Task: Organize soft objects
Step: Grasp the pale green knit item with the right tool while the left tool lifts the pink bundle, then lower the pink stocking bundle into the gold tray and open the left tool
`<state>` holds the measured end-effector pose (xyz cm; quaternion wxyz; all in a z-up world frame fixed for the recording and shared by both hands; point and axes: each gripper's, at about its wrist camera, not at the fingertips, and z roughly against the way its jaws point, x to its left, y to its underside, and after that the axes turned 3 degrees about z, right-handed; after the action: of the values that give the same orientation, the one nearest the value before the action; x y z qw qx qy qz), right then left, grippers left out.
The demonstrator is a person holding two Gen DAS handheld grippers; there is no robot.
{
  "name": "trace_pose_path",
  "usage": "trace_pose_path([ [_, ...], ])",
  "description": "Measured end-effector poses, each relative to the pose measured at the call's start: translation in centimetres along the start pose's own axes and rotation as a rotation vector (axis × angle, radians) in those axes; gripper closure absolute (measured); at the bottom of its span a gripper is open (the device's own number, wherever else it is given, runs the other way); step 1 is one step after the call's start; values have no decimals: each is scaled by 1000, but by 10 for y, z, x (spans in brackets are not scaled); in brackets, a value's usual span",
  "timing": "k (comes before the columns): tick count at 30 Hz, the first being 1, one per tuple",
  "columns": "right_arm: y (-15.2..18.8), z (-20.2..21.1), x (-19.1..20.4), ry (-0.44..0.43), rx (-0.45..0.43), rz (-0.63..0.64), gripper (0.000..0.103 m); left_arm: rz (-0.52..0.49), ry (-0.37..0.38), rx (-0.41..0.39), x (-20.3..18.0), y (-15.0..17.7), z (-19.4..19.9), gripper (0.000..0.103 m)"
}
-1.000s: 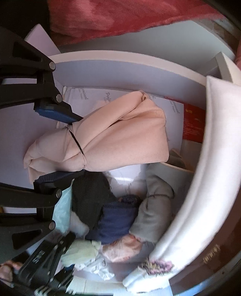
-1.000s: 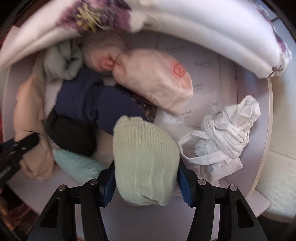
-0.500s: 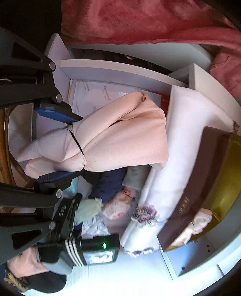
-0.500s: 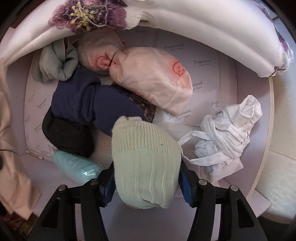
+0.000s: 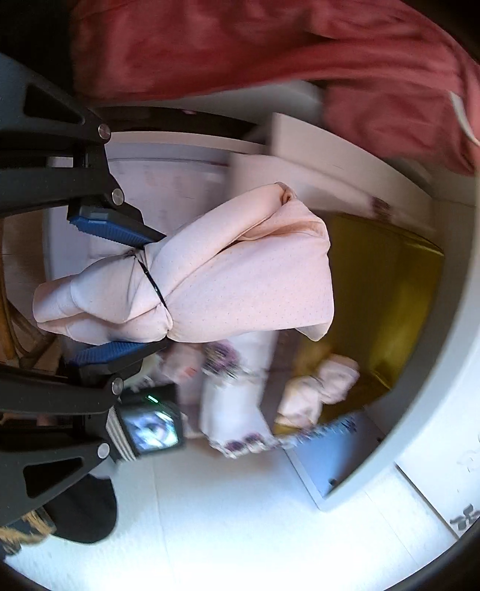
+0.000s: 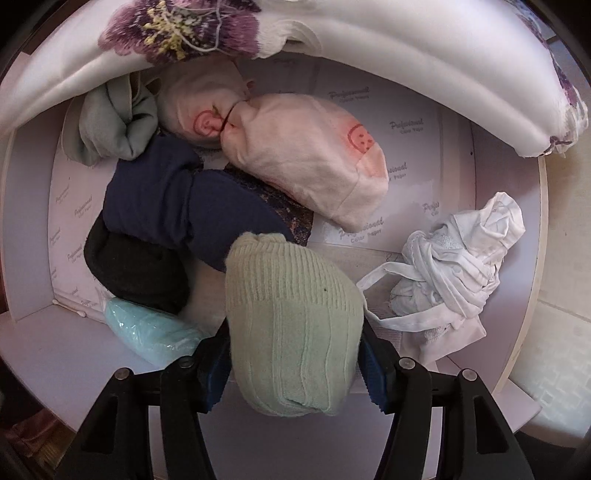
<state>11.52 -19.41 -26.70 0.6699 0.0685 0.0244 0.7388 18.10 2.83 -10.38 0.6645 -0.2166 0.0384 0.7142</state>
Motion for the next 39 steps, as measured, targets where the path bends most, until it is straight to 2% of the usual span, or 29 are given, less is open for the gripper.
trace_pose_path([
  [7,-1,0,2,-10,-1,-2,37,-27,31,-22,-21,-75,4,55],
  [14,-7,0,1,-18,-4,-4,37,-36,-19,-3,-27,-144,-29,55],
  [18,-10,0,2,-16,-3,1,37,-46,-53,12,-24,-164,-52,55],
  [23,-11,1,1,-25,-5,-4,37,-65,-124,-2,-22,-176,-81,55],
  [28,-8,1,-1,-24,-7,1,37,-93,-191,-14,-20,-171,-105,52],
  [34,-5,1,-2,-21,-11,0,37,-62,-162,-69,-13,-168,-101,46],
  [36,-5,0,-1,-18,-12,2,37,-64,-163,-90,-10,-165,-93,38],
  [39,-4,0,2,-13,-13,4,37,-53,-147,-113,-9,-159,-79,37],
])
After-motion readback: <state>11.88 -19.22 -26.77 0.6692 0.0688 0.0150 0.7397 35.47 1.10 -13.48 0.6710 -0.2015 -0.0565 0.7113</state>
